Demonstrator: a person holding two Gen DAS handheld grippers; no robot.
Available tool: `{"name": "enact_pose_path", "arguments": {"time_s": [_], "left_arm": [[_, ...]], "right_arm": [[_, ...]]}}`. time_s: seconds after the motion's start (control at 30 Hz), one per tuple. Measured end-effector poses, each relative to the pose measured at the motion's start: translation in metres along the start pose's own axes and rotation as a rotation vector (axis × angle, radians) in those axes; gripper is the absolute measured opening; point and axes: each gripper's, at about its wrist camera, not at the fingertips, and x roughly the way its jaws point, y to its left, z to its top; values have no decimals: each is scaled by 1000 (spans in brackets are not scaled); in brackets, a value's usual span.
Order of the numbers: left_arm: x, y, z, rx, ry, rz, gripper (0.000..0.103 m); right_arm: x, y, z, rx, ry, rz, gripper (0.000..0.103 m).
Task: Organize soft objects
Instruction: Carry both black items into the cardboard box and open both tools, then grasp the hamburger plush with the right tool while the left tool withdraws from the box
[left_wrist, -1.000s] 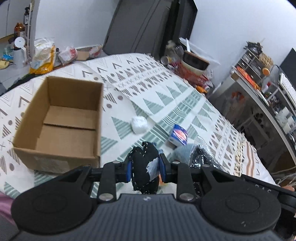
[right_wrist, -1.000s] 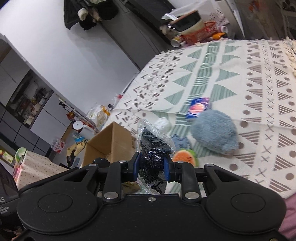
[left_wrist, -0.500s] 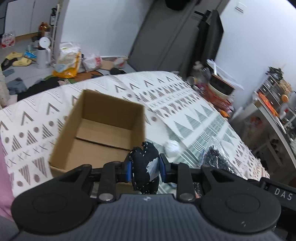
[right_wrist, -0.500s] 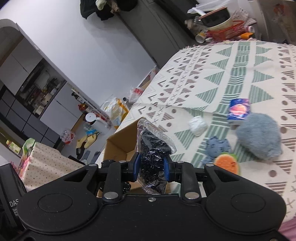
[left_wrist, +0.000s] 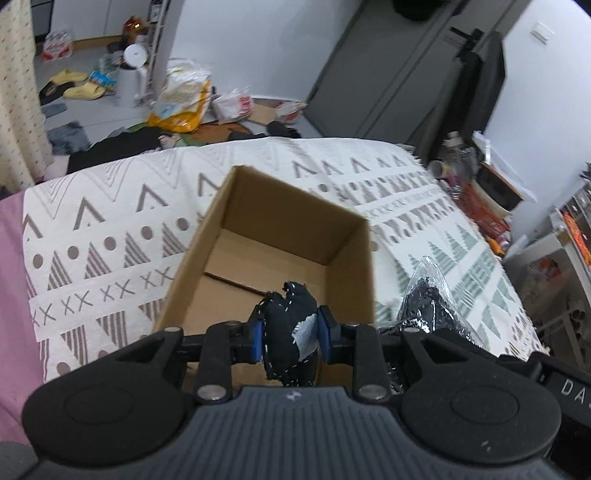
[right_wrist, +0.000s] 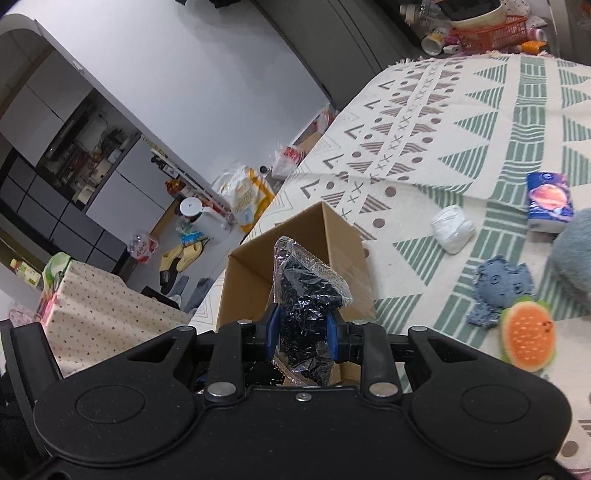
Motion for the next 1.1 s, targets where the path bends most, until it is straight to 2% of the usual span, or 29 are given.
{"name": "enact_pose_path", "arguments": {"time_s": [0.27,0.43,0.53,0.67,0.73,0.83,0.9,1.1], "left_arm": [[20,19,4,-71,24,90,28],[25,24,6,-91,21,158,33],[25,24,7,-105,25,159,42],[19,23,10,-133,10,159,48],[16,22,11,-151,6,138,58],[12,15,9,-124,-12,139,64],[10,10,8,-105,-20,153,67],[0,-8,3,-55,-45,136,70]], "right_arm": [[26,4,-2,-7,41,-7,26],[33,8,-3,-9,59,-2,26],[34,11,-3,-12,66,-4,30],[29,9,0,17,75,27,30],[22,9,1,4,65,27,30],[8,3,3,9,57,25,30],[-2,-2,5,7,46,12,30],[-33,-31,7,29,16,-47,33]]}}
